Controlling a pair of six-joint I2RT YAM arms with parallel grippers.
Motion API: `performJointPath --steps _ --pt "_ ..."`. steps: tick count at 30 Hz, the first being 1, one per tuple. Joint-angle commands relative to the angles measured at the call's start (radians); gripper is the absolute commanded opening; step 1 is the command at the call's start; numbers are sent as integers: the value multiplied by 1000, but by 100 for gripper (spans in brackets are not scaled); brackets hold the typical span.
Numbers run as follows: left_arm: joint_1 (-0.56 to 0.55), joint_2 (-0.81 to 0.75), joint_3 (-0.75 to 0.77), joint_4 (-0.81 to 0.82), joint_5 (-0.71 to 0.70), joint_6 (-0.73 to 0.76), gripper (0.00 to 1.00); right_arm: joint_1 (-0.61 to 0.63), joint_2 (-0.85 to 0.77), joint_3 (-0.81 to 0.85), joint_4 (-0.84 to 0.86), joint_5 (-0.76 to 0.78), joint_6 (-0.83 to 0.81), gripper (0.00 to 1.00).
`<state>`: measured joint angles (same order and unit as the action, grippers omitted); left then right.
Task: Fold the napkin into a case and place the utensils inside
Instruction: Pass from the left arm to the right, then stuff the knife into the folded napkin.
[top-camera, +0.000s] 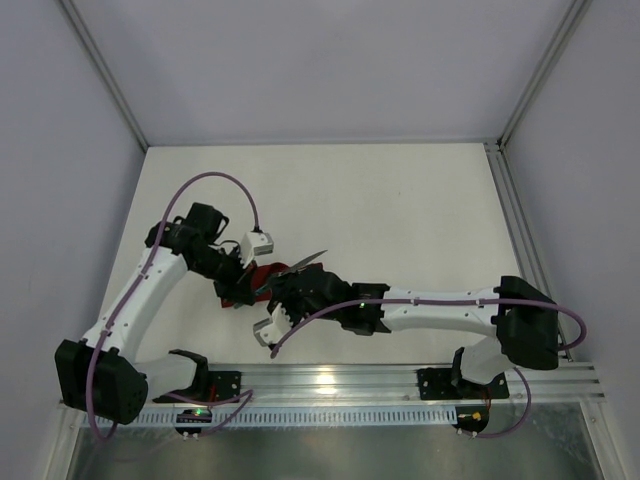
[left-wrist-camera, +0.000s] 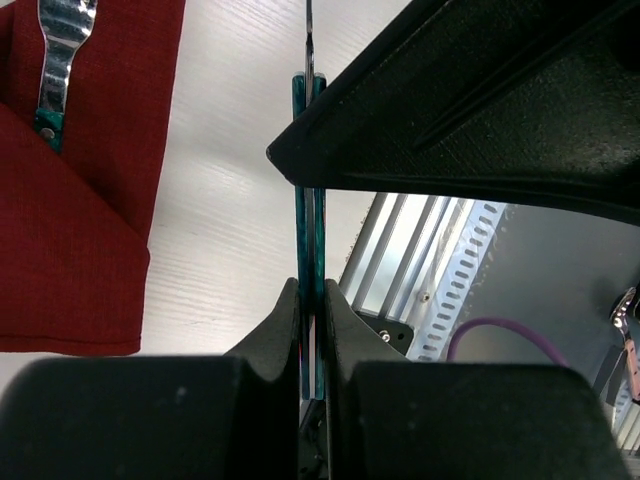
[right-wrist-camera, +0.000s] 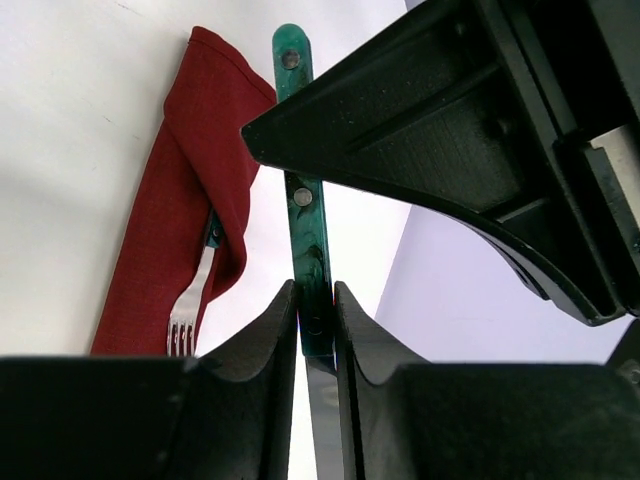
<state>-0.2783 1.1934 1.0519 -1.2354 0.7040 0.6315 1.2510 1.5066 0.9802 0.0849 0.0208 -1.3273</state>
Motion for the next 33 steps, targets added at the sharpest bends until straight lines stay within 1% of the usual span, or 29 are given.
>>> performJointPath --steps 1,2,3,4,5,6,7,8,9,10,11,13,14,15,16,17,19,20,21,22,23,25,29,33 --pt "-4 -38 45 -88 109 72 0 -15 12 41 36 58 16 11" --pt "-4 -43 46 -94 112 79 0 -15 6 46 33 50 22 9" --pt "-4 -46 45 -96 111 79 0 -19 0 49 17 41 37 4" --pt "-4 -52 42 -93 109 80 0 -22 -5 55 1 19 46 4" --pt "-4 -54 39 -88 98 76 3 -27 -12 73 -17 7 60 4" --pt "-4 -54 39 -69 88 62 14 -33 -13 89 -74 -4 71 4" --pt "-4 -57 39 -50 74 6 26 -51 -13 103 -126 -49 95 4" --pt "-2 -58 48 -29 31 -37 49 -67 -10 145 -172 -77 111 4" --pt "-2 -63 59 -6 5 -86 57 -85 7 173 -292 -109 131 4" --pt "-1 -67 74 34 -30 -142 61 -134 21 201 -351 -143 186 4" --pt "4 -78 91 45 -50 -232 68 -160 35 250 -447 -216 215 4" --pt "17 -98 132 60 -118 -266 75 -203 81 265 -490 -263 267 4" --pt "22 -130 134 82 -158 -297 82 -231 95 259 -514 -277 284 4" --pt "31 -149 129 106 -216 -315 84 -240 109 255 -524 -275 284 4" --pt "39 -166 103 137 -313 -332 84 -246 137 252 -531 -269 287 4" --pt "45 -190 86 187 -366 -340 84 -258 154 258 -549 -263 299 4" --pt "73 -190 25 224 -461 -337 79 -271 202 276 -565 -260 313 4" --pt "85 -180 2 246 -487 -326 69 -280 217 294 -580 -268 318 4" --pt "97 -146 -22 261 -504 -316 64 -288 228 304 -585 -271 324 4" --pt "119 -124 -71 275 -556 -306 59 -289 253 313 -590 -266 327 4" --pt "128 -103 -96 324 -570 -303 49 -291 265 333 -600 -262 329 4" --pt "149 -42 -151 370 -596 -289 42 -291 302 366 -617 -254 344 4" --pt "151 37 -191 462 -620 -288 42 -291 360 419 -636 -229 384 4" --pt "151 113 -214 510 -646 -270 40 -289 400 454 -648 -219 416 4"
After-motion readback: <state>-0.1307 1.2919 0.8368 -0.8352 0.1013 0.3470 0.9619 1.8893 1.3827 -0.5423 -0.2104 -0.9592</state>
